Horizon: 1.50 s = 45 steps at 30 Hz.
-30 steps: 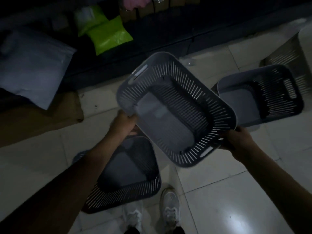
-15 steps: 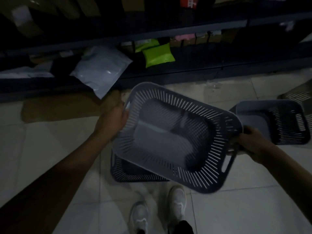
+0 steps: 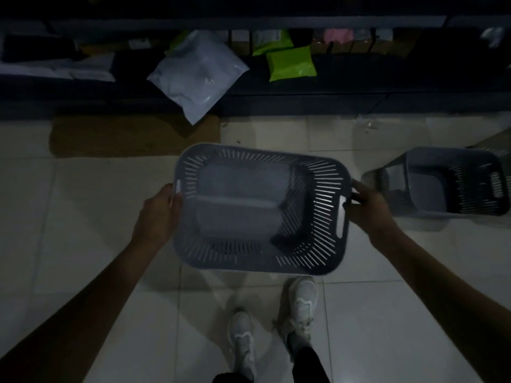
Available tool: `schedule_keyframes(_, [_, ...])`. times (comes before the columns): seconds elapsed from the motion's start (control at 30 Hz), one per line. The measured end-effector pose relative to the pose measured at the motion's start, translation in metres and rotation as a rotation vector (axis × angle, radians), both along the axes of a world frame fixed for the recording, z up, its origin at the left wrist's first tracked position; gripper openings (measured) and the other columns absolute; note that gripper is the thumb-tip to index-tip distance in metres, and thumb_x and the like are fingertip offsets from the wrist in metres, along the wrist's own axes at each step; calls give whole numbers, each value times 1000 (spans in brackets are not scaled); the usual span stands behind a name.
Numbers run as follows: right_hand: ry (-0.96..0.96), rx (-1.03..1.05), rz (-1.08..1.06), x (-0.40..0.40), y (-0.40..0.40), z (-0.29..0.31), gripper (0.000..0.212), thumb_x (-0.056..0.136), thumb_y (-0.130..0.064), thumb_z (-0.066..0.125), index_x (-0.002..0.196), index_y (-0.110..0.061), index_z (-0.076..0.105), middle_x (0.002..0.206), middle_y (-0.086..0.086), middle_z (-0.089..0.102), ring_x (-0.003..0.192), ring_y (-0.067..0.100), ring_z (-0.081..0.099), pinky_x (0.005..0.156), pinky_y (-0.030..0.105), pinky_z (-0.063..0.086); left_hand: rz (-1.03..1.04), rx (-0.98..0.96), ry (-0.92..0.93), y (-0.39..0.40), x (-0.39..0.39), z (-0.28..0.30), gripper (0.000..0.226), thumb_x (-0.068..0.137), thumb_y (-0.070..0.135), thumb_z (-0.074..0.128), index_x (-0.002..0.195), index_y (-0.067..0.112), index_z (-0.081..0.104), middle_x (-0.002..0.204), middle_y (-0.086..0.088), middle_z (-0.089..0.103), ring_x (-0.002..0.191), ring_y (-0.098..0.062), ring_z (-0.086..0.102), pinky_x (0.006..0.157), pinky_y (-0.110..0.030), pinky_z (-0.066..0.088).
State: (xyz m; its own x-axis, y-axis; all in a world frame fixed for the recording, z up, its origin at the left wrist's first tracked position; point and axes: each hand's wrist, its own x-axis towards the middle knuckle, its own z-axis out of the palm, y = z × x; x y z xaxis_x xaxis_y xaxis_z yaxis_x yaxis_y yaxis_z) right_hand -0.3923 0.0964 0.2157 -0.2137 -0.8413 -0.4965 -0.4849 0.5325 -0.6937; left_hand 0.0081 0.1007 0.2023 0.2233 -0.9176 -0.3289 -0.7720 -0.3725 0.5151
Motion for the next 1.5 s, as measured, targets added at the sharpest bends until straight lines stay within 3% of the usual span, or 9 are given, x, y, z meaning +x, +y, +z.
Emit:
schedule_keyframes(0.1, [-123, 48, -54, 18, 12, -11, 77, 87, 12, 54, 144, -39, 45, 111, 11, 66, 94, 26, 65, 77, 50, 56, 31, 19, 41, 15, 15, -6, 43, 98, 51, 37, 97, 14, 58, 91, -16, 69, 78, -32, 68, 73, -47, 58])
schedule_keyframes(0.2, [-168, 49, -66, 22, 16, -25, 75, 89, 12, 55, 145, -36, 44, 110, 18, 68, 95, 35, 70, 70, 44, 63, 33, 66, 74, 22, 17, -22, 43, 98, 47, 40, 102, 10, 61, 92, -18, 69, 79, -32, 67, 72, -47, 58])
schedule_keyframes(0.3, [-113, -30, -36, 18, 9, -37, 70, 89, 9, 56, 142, -36, 47, 105, 18, 71, 94, 39, 71, 79, 57, 59, 52, 108, 106, 21, 14, -43, 39, 99, 41, 42, 102, 7, 62, 92, -17, 70, 82, -32, 68, 73, -48, 57])
schedule_keyframes(0.43, [22, -73, 57, 12, -7, -48, 71, 90, 3, 57, 141, -43, 41, 97, 8, 71, 89, 33, 73, 79, 56, 59, 63, 158, 147, 16, 2, -66, 30, 100, 27, 44, 122, 10, 56, 103, -16, 69, 87, -31, 67, 77, -45, 57])
schedule_keyframes(0.6, [60, -72, 102, 6, -20, -62, 67, 93, 5, 49, 149, -30, 37, 125, 22, 64, 108, 42, 65, 90, 57, 54, 48, 148, 99, 12, -12, -87, 29, 101, 20, 40, 129, 11, 44, 96, -14, 65, 68, -22, 58, 55, -27, 44])
schedule_keyframes(0.73, [109, -85, 150, 4, -23, -68, 69, 94, -2, 55, 154, -26, 30, 106, 25, 68, 90, 42, 68, 80, 61, 56, 34, 120, 82, 11, -21, -99, 30, 102, 22, 39, 130, 12, 45, 88, -6, 60, 58, -4, 49, 47, -21, 34])
schedule_keyframes(1.0, [58, -43, 134, 1, -9, -74, 73, 94, -7, 58, 156, -29, 25, 116, 20, 66, 103, 34, 67, 87, 58, 55, 18, 111, 28, 11, -21, -97, 30, 102, 21, 40, 130, 12, 47, 84, 2, 56, 59, 3, 47, 47, -18, 32])
schedule_keyframes(1.17, [73, -4, 123, 0, -2, -91, 72, 95, -1, 53, 155, -29, 25, 126, 21, 62, 107, 38, 66, 90, 57, 54, 9, 144, -10, 2, -21, -99, 33, 101, 20, 40, 132, 10, 47, 101, -16, 66, 71, -21, 54, 64, -30, 43])
schedule_keyframes(1.5, [135, 43, 162, -3, 2, -151, 79, 96, -2, 54, 157, -32, 14, 121, 24, 64, 96, 38, 69, 85, 56, 57, -45, 156, -58, 2, -25, -157, 23, 102, 18, 38, 109, 3, 53, 98, -22, 60, 82, -32, 59, 68, -37, 46])
